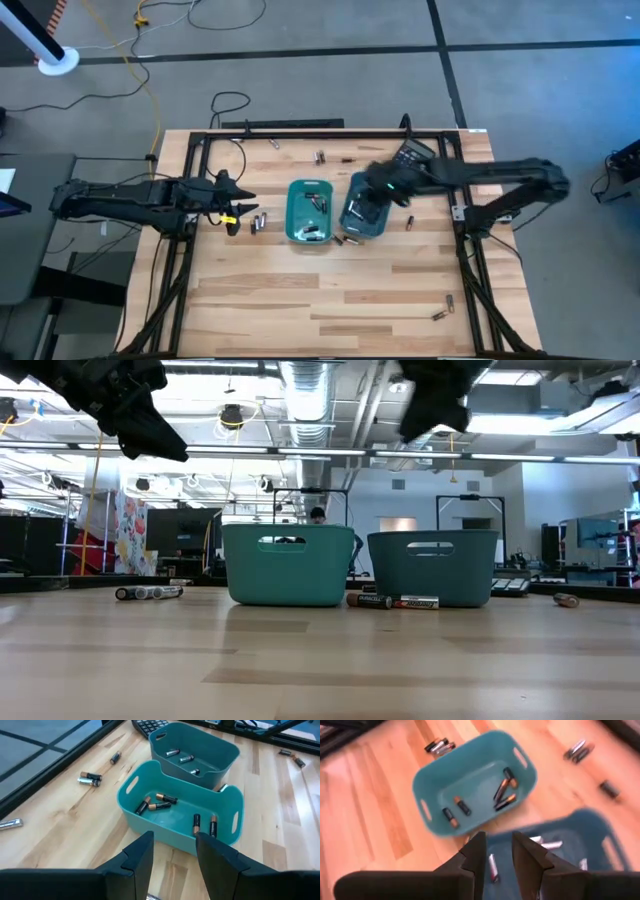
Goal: Sort batteries
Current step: Put the black battery into the green bin
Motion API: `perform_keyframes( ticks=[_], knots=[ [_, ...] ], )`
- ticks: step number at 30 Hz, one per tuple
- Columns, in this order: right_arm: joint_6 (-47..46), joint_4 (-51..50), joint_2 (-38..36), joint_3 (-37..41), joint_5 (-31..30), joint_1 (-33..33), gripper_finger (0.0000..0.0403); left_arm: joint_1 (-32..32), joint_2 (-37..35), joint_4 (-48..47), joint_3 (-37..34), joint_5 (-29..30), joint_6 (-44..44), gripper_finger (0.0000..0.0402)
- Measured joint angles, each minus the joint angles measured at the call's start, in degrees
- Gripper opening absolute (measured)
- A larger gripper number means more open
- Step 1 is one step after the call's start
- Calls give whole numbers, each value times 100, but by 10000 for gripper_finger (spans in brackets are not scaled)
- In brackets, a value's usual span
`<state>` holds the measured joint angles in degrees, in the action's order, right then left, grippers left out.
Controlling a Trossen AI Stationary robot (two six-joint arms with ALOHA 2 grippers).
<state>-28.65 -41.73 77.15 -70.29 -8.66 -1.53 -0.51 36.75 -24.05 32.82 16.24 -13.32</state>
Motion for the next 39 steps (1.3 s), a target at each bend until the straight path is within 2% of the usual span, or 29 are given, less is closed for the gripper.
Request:
perform_keyframes(
  ticks=[5,7,11,17,22,26,30,33,36,39],
  knots=[
    [-805,503,-1423,1554,-533,472,108,0,0,-3,0,61,-201,141],
    [-1191,457,-1952,1988,-733,628,108,0,-2,-32,0,113,-502,141],
    [-1725,445,-2934,2672,-904,856,108,0,0,-253,0,579,-1343,141],
    [-1894,310,-4057,3200,-973,1008,108,-2,417,-437,179,952,-2189,141],
    [-1729,-220,-4586,3279,-973,1001,108,-17,1206,-922,805,1274,-2482,141],
    [-1608,-672,-4888,3323,-973,889,108,-17,1823,-1525,1315,1344,-3280,141],
    [-1450,-1045,-5102,3331,-973,795,108,-17,2365,-2528,1621,1178,-5099,141],
    [-1370,-1265,-5263,3332,-973,768,108,-17,2711,-3112,1605,597,-6453,141],
    [-1324,-1419,-5401,3332,-973,781,108,-30,3072,-3224,1496,62,-7005,141],
    [-1291,-1532,-5538,3332,-973,781,108,-70,3459,-3019,1458,-128,-7147,141]
  ],
)
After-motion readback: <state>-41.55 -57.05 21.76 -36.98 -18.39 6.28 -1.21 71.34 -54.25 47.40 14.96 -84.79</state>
